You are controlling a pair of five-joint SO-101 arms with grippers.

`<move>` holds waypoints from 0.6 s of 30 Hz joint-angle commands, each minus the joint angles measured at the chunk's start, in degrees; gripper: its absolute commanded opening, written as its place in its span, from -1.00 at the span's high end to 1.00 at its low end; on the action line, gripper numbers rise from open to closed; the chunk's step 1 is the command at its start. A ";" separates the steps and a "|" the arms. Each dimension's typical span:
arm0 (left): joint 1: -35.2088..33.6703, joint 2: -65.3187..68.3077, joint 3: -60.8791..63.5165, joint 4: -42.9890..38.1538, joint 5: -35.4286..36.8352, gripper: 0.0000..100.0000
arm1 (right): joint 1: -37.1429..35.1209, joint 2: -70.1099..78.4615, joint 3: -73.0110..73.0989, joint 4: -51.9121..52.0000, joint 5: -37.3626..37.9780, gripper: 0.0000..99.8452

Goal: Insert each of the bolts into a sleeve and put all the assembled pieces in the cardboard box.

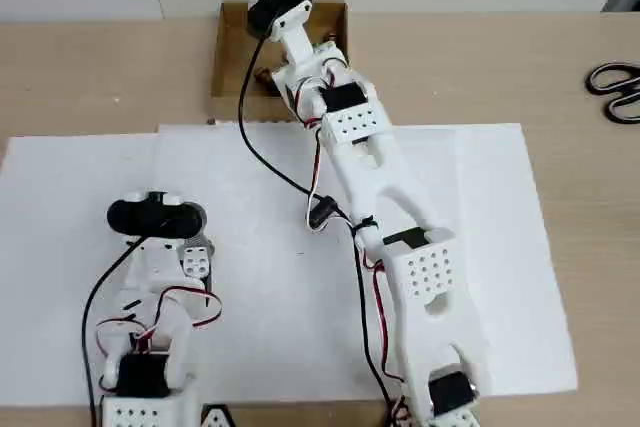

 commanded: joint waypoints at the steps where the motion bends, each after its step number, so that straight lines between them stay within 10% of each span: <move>1: 0.09 -0.35 -0.13 0.44 0.35 0.99 | 0.75 -1.54 -3.43 1.10 0.62 0.58; 18: 0.09 -0.35 -0.13 0.35 0.35 0.99 | -5.23 -16.22 -9.23 33.45 -11.52 0.58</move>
